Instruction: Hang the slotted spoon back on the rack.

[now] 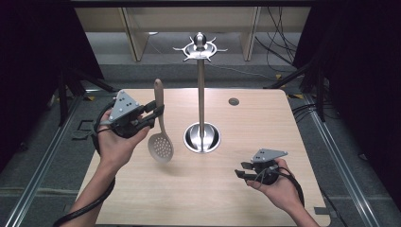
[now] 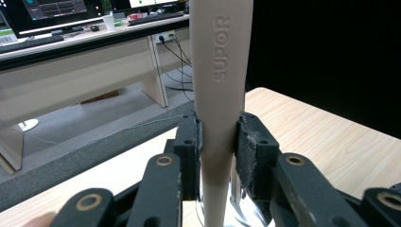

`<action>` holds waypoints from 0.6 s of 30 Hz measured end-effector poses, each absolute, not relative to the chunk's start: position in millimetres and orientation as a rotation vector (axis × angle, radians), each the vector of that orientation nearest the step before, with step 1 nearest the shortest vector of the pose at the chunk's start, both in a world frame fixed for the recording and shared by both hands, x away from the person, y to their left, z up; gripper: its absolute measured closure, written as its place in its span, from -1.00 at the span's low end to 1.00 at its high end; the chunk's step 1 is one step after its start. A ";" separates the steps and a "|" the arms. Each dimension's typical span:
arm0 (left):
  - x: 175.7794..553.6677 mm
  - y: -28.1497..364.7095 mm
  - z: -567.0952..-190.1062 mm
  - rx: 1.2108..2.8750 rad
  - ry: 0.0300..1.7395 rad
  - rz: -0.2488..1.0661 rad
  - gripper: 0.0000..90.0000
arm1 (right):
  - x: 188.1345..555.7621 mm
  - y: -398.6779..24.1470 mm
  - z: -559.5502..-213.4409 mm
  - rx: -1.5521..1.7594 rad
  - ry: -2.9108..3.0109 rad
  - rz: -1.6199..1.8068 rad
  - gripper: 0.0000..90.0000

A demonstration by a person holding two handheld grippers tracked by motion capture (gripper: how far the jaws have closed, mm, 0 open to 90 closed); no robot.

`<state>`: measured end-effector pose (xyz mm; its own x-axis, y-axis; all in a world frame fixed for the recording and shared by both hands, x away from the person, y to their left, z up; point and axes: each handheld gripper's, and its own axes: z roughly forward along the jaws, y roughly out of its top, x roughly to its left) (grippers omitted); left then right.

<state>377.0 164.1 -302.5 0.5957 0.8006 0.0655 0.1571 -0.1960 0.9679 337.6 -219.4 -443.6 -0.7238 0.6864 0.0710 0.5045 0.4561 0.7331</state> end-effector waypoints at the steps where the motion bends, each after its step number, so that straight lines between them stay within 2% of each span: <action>1: 377.9 163.5 -301.7 1.701 0.801 0.710 0.58 | 337.6 -219.4 -443.6 1.031 2.471 1.125 0.33; 18: 388.7 152.9 -288.8 1.715 0.792 0.716 0.58 | 337.7 -220.3 -442.8 1.032 2.477 1.116 0.33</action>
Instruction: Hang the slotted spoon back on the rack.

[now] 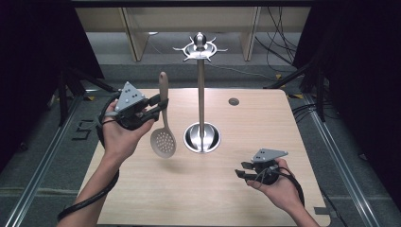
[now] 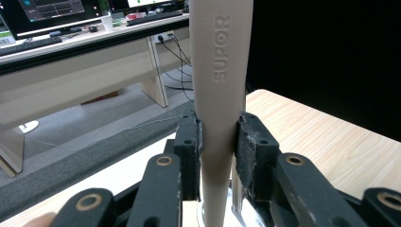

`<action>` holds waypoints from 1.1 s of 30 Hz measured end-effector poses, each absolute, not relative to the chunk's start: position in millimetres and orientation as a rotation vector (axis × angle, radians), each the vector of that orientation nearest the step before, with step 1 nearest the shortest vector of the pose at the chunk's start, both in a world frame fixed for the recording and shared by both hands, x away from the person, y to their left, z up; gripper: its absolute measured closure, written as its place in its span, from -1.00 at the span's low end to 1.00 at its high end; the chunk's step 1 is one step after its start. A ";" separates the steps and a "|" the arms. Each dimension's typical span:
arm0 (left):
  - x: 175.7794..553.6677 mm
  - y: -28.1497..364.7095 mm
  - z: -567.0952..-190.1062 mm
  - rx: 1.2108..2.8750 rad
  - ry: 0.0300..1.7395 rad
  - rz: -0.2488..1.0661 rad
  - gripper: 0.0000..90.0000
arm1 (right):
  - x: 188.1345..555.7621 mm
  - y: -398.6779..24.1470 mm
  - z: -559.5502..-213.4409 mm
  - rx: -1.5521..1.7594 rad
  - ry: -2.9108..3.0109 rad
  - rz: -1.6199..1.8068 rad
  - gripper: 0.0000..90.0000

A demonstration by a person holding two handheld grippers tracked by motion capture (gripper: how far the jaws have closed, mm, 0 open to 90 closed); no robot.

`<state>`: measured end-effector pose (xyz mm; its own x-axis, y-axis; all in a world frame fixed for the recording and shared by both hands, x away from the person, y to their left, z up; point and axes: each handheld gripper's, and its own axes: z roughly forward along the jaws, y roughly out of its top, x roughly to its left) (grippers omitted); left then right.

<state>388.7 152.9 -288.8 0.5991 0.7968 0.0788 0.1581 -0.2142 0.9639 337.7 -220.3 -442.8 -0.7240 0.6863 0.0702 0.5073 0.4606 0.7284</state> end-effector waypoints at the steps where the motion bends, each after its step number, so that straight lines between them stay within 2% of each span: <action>1: 389.1 152.5 -288.3 1.717 0.790 0.717 0.58 | 337.7 -220.3 -442.9 1.031 2.477 1.116 0.33; 33: 398.8 136.1 -276.0 1.707 0.762 0.712 0.58 | 338.4 -221.1 -443.1 1.021 2.472 1.117 0.33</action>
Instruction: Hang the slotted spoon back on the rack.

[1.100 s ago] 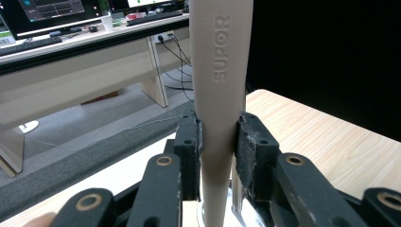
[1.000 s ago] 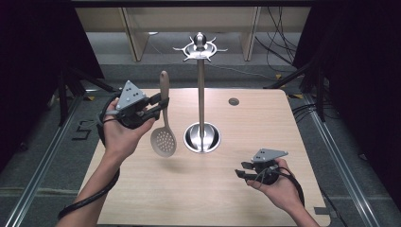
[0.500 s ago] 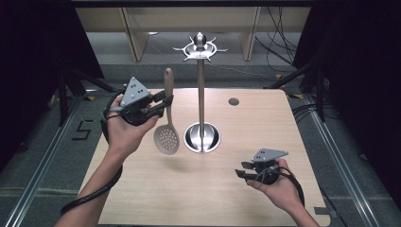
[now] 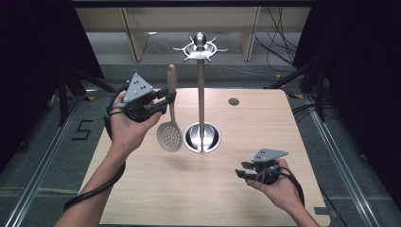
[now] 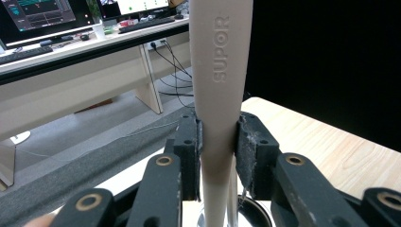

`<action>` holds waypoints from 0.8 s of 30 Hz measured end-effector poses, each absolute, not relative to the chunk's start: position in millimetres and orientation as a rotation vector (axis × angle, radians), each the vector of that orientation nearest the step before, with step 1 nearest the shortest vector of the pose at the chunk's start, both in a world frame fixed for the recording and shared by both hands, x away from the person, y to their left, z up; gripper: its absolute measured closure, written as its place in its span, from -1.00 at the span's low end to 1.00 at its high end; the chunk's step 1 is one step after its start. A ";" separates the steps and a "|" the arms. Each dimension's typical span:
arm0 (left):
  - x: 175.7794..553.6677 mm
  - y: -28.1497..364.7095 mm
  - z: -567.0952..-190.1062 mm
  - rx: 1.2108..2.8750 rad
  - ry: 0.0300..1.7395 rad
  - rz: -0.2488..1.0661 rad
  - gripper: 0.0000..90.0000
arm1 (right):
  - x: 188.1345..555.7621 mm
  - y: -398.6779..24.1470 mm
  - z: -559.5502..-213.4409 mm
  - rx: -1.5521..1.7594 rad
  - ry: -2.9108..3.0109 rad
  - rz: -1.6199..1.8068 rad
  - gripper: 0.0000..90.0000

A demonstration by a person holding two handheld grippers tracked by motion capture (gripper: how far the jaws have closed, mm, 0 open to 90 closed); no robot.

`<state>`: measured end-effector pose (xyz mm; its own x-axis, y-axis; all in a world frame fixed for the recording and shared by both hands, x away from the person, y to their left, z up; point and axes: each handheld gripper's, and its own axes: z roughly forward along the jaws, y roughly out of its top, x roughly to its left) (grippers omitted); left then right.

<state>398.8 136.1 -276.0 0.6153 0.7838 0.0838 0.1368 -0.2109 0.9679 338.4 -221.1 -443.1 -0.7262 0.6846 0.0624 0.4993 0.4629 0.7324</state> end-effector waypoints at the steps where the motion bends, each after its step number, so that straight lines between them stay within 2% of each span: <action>1: 398.9 135.9 -275.5 1.706 0.761 0.713 0.58 | 338.3 -221.0 -443.1 1.021 2.473 1.116 0.33; 24: 407.4 126.6 -266.4 1.709 0.753 0.700 0.58 | 337.9 -220.9 -442.9 1.023 2.476 1.115 0.33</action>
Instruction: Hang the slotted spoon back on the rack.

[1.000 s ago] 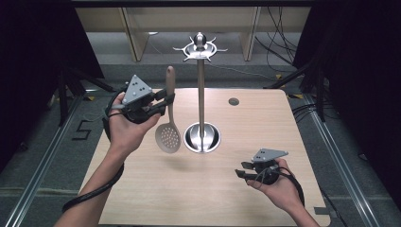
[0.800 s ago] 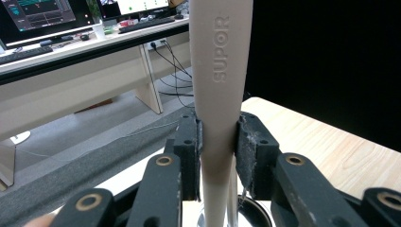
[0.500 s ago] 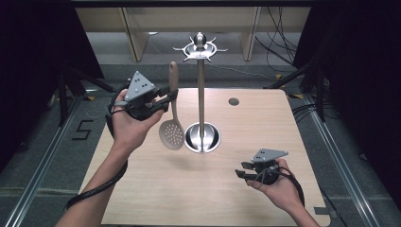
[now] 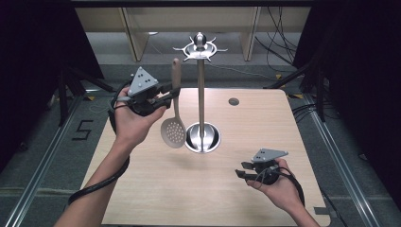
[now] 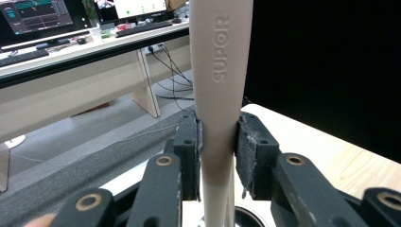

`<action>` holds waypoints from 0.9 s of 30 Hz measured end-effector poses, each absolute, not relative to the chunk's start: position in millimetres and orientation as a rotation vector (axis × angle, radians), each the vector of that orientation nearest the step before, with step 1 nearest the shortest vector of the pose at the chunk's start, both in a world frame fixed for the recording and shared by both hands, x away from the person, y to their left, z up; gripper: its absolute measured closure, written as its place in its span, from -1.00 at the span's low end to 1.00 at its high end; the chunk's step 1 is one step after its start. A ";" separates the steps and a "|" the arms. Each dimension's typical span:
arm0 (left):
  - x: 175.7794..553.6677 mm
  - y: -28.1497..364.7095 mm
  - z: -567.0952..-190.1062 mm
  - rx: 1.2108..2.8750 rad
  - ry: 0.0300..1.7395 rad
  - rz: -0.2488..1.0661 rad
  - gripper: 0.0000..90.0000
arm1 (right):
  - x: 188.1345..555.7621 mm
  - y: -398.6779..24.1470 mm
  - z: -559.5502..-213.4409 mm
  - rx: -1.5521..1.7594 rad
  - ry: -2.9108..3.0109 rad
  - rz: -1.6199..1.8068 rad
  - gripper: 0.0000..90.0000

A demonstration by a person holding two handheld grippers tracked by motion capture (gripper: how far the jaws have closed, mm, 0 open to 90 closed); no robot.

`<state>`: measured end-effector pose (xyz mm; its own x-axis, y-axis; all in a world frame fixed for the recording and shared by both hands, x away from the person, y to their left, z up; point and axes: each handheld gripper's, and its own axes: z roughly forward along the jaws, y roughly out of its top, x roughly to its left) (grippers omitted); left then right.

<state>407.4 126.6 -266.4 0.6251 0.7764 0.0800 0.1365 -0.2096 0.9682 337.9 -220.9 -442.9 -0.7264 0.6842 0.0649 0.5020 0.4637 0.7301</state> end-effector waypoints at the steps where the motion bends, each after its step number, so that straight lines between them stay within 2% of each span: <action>1: 407.5 126.1 -266.3 1.710 0.750 0.698 0.58 | 337.6 -220.8 -442.6 1.028 2.478 1.117 0.33; 27: 415.5 121.3 -262.8 1.746 0.757 0.687 0.57 | 337.9 -221.3 -443.1 1.019 2.478 1.113 0.32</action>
<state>415.5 121.3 -262.8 0.6329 0.7696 0.0846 0.1584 -0.2357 0.9588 337.9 -221.3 -443.1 -0.7279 0.6828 0.0621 0.4999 0.4666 0.7296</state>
